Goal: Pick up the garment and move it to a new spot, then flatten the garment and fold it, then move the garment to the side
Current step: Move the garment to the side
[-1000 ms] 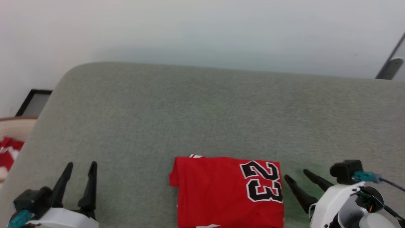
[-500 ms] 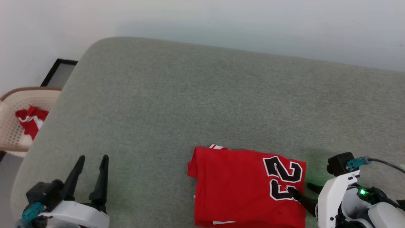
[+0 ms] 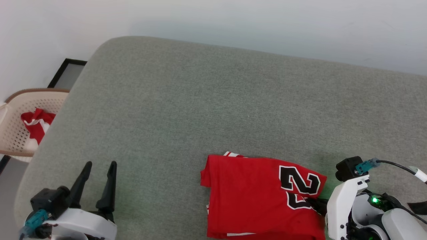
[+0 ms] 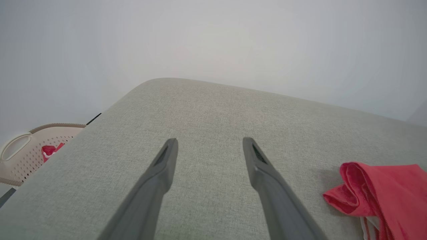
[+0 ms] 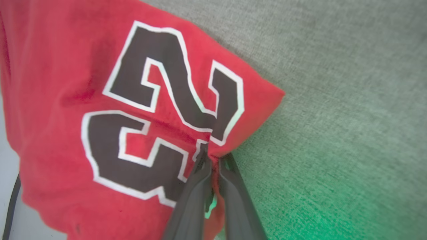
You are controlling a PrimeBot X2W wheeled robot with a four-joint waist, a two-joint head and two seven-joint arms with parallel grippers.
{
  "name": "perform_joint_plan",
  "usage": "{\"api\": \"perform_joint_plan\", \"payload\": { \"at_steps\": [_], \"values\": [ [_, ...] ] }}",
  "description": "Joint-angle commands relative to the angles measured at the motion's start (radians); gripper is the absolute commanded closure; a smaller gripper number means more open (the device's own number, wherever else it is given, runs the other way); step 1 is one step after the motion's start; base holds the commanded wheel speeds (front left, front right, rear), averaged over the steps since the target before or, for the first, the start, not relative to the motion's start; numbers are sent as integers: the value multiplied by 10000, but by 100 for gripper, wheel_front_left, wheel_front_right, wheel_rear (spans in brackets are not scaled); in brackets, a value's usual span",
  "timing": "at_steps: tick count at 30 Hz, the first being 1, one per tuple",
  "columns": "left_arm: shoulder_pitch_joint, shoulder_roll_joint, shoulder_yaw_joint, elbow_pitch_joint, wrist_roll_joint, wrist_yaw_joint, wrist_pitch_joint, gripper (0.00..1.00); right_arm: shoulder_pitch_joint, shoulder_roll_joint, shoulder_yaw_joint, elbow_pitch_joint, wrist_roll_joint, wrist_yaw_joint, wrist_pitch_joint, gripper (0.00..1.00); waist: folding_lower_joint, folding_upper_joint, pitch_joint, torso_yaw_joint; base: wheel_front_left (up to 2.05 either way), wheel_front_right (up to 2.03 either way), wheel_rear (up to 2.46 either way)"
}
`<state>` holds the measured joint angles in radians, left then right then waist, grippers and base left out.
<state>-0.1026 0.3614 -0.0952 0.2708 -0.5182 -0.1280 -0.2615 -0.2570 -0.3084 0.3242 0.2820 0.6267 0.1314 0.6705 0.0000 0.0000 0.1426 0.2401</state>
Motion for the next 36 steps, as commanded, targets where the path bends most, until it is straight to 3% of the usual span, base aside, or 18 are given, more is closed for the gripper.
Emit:
{"api": "perform_joint_plan", "payload": {
  "at_steps": [1,11,21,36],
  "values": [
    [-81,37,-15,-7,5,-36,-42,0,439,-2,61,209,-120,-17,172,100,0,0,-18,-49,0,0,0],
    [-476,139,-428,-45,69,-36,-42,0,-168,-433,-885,-521,-906,-19,92,100,0,0,31,-554,0,0,0],
    [-1574,268,-1308,16,21,-36,-41,0,-1277,-1675,-1435,-681,-1208,-19,-113,100,0,0,484,-1421,0,0,0],
    [-3341,507,-2438,158,-116,-36,-42,0,-3579,-3790,-963,930,-1346,-19,-1661,100,0,0,1626,-2898,0,0,0]
  ]
}}
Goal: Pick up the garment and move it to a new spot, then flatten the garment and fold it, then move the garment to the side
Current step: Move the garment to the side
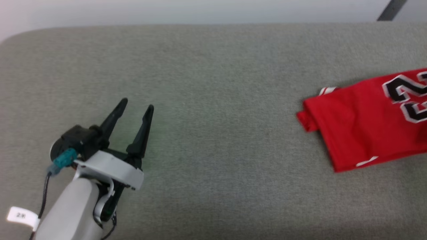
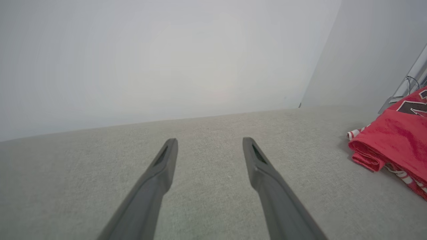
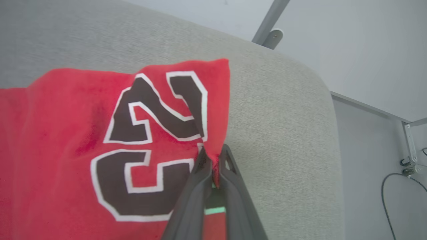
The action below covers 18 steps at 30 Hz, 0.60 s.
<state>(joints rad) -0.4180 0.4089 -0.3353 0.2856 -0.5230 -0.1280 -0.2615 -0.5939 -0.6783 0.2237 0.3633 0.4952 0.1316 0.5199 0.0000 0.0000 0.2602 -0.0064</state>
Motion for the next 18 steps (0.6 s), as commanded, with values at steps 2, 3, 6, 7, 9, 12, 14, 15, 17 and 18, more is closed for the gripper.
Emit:
{"api": "perform_joint_plan", "payload": {
  "at_steps": [2,3,6,7,9,12,14,15,17,18],
  "values": [
    [-390,66,-187,20,-75,-36,-42,0,-509,-330,188,445,-151,-21,-432,100,0,0,610,-581,0,0,0],
    [-498,83,-254,33,-87,-36,-42,0,-683,-417,256,595,-194,-21,-598,100,0,0,688,-649,0,0,0],
    [-792,141,-446,40,-110,-36,-42,0,-1133,-674,508,1043,-393,-21,-1060,100,0,0,933,-852,0,0,0],
    [-887,166,-508,47,-114,-36,-42,0,-1273,-757,578,1203,-486,-21,-1230,100,0,0,1015,-914,0,0,0],
    [-1047,223,-614,57,-146,-36,-42,0,-1589,-899,685,1534,-639,-21,-1611,100,0,0,1182,-1033,0,0,0],
    [-1259,341,-720,80,-217,-35,-42,0,-2028,-999,791,2049,-885,-21,-2045,100,0,0,1420,-1214,0,0,0],
    [-1370,409,-792,81,-208,-35,-42,0,-2289,-1090,815,2449,-1076,-21,-2270,100,0,0,1566,-1319,0,0,0],
    [-1433,453,-799,85,-224,-35,-42,0,-2450,-1108,774,2640,-1159,-21,-2399,100,0,0,1646,-1372,0,0,0],
    [-1551,516,-851,71,-267,-35,-42,0,-2714,-1124,738,3033,-1384,-21,-2616,100,0,0,1786,-1466,0,0,0],
    [-1588,548,-897,62,-293,-35,-42,0,-2835,-1099,687,3225,-1492,-21,-2744,100,0,0,1850,-1515,0,0,0]
  ]
}}
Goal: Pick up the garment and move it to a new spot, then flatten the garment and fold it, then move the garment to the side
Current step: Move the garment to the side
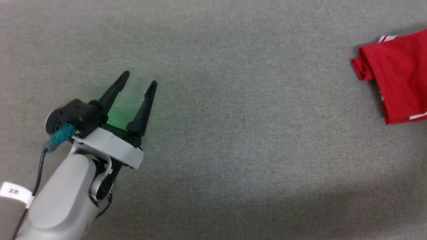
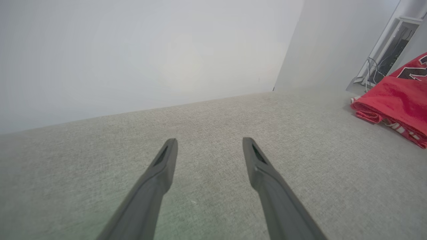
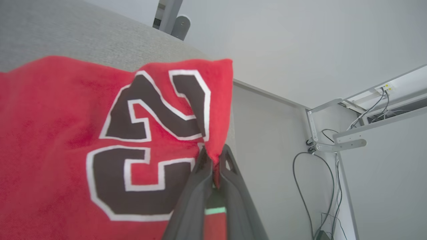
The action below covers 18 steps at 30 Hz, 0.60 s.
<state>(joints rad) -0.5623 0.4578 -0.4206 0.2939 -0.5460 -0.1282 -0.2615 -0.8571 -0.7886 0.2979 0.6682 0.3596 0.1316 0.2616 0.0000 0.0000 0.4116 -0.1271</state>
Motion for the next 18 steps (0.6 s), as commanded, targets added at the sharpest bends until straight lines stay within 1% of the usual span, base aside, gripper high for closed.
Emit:
{"api": "perform_joint_plan", "payload": {
  "at_steps": [1,8,13,18],
  "values": [
    [-184,85,-87,-28,-67,-33,-42,0,-319,26,-115,364,-242,-21,-275,100,0,0,400,-349,0,0,0],
    [-533,186,-374,-74,7,-27,-42,0,-912,190,-499,1688,-1078,-21,-931,100,0,0,808,-567,0,0,0],
    [-749,233,-541,-64,13,-27,-42,0,-1129,391,-604,2264,-1421,-21,-1249,100,0,0,991,-617,0,0,0],
    [-1008,249,-778,-17,-60,-27,-42,0,-1472,724,-719,3071,-1932,-21,-1801,100,0,0,1160,-586,0,0,0]
  ]
}}
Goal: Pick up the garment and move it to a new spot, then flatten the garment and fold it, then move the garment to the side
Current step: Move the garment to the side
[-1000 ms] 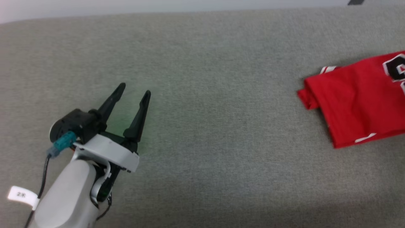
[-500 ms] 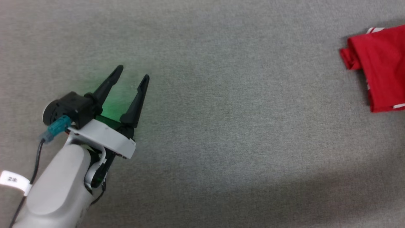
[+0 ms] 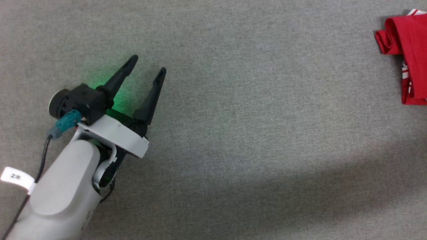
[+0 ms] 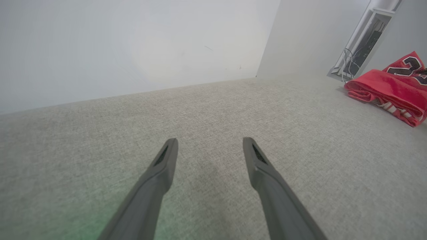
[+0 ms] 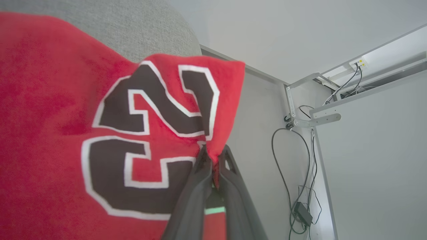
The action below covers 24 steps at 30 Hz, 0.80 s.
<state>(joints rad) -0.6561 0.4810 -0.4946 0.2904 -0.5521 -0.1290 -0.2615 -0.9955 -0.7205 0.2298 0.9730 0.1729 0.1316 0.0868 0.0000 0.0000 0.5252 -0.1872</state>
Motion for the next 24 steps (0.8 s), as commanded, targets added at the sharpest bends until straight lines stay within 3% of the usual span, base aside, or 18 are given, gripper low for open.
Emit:
{"api": "perform_joint_plan", "payload": {
  "at_steps": [1,12,13,15,18,19,21,24],
  "values": [
    [-95,25,-75,26,-4,-19,-42,0,-164,83,-123,142,-168,-21,-161,100,0,0,40,28,0,0,0],
    [-342,82,-258,125,-149,-3,-21,0,-636,538,-768,1512,-808,-21,-746,100,0,0,158,284,0,0,0],
    [-340,78,-261,133,-143,-3,-21,0,-695,559,-812,1603,-871,-21,-819,93,0,0,154,306,0,0,0],
    [-332,60,-241,138,-153,-3,-21,0,-762,631,-903,1774,-1031,-21,-896,70,0,0,135,341,0,0,0],
    [-284,51,-199,124,-163,-3,-21,0,-889,701,-1057,1951,-1193,-21,-1040,51,0,0,86,387,0,0,0],
    [-270,54,-184,129,-169,-3,-21,0,-931,727,-1092,1998,-1269,-21,-1089,41,0,0,66,401,0,0,0],
    [-245,39,-165,134,-175,-3,-21,0,-999,798,-1148,2072,-1400,-21,-1156,12,0,0,14,426,0,0,0],
    [-158,-2,-119,127,-165,-4,-21,0,-1081,897,-1256,2124,-1556,-21,-1267,0,0,0,-97,462,0,0,0]
  ]
}}
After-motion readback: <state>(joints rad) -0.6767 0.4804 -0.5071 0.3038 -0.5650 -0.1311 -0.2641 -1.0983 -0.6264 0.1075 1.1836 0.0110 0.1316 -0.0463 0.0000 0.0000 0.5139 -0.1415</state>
